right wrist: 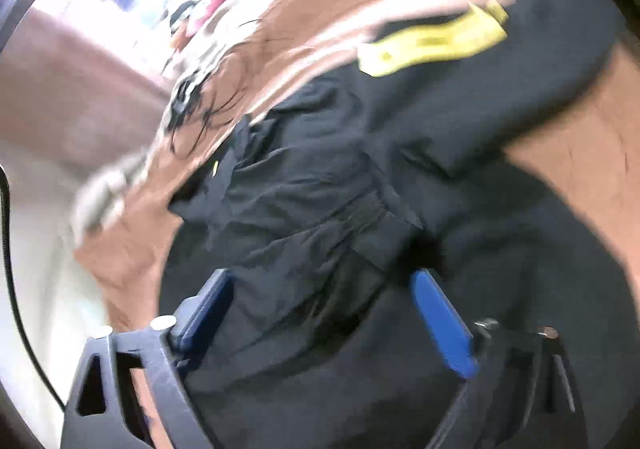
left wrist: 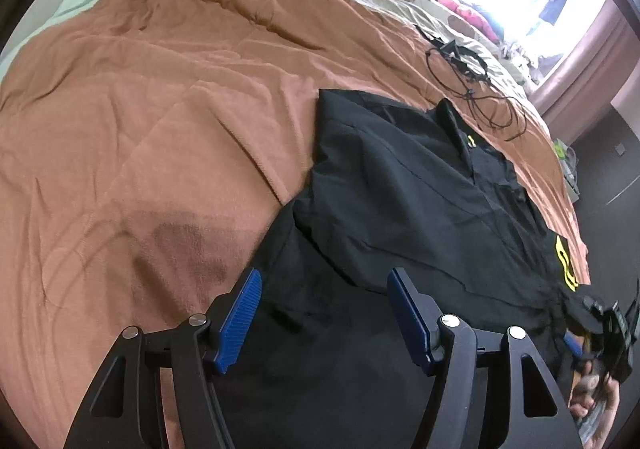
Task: Fold large clothes
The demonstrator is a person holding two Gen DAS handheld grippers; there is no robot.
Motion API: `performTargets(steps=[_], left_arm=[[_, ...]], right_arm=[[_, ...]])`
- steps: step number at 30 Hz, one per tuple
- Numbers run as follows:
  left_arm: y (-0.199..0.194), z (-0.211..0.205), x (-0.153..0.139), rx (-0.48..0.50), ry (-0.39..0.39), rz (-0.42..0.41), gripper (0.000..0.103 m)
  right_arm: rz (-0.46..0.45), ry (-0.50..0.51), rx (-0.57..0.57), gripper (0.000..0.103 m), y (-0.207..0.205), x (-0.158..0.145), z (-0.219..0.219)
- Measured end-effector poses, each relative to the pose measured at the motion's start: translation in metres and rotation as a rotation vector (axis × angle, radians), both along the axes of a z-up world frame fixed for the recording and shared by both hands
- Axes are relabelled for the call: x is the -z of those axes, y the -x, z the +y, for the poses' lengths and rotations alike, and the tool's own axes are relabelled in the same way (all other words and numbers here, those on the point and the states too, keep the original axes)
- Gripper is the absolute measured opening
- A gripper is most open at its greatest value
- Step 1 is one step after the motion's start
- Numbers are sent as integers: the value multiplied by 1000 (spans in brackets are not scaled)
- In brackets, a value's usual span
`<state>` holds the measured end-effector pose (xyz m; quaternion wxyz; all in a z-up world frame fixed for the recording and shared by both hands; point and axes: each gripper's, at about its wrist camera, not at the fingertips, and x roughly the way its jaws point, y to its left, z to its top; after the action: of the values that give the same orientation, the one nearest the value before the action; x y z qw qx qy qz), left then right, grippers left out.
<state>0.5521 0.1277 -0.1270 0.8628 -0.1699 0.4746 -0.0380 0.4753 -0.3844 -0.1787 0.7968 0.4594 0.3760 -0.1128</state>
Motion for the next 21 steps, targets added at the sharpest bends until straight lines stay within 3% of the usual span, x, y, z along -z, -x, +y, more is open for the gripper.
performTargets(steps=[2,6,8,13,17,21], left_arm=[[-3,0,3,-6,-13,7,67],[-10,-2,12,-7,-59,27,67],[-17,-4,19,-8,-121,48,67],[-36,-8,38,-7,-154,81,66],[-46,-9,51,-6,-185,109,57],[-54,-4,60,-52,-190,118,50]], right_arm=[[15,-56,17,93,2,14,-1],[-6,-12,-16,90,-9,12,10],[-11,-19,-44,65,-17,18,12],[-9,-12,-32,50,-25,31,14],[-12,-27,-35,17,-40,42,5],[-52,-63,-26,13,-45,47,-7]])
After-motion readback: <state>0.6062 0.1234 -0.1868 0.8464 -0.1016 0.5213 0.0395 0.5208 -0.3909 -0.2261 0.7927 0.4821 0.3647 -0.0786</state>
